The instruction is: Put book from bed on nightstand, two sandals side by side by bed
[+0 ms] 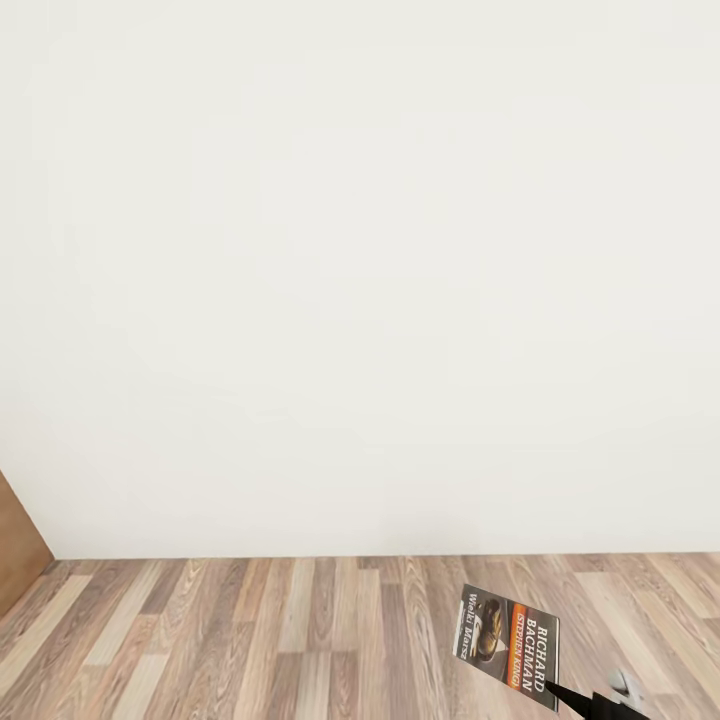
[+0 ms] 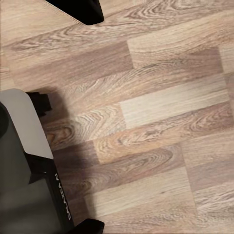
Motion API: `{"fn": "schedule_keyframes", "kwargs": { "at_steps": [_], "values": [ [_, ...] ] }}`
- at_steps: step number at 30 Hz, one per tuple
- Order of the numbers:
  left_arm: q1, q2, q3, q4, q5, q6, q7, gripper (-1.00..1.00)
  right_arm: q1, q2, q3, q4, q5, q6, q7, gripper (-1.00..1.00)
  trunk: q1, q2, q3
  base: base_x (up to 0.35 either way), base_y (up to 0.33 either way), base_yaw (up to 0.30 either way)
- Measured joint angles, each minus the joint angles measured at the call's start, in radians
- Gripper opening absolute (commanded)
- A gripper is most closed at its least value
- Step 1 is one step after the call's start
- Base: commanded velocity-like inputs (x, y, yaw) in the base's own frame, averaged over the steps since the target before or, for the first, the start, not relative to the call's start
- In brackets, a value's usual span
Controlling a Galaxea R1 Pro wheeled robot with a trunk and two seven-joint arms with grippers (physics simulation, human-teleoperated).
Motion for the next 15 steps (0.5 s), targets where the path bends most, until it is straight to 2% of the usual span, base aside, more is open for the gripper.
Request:
{"fn": "schedule_keyframes", "kwargs": {
  "at_steps": [15],
  "values": [
    [0.0,0.0,0.0,0.0,0.0,0.0,0.0,1.0,0.0,0.0,0.0,0.0,0.0,0.0,-0.001,-1.0,0.0,0.0,0.0,0.29,0.0,0.0]
  ]
}}
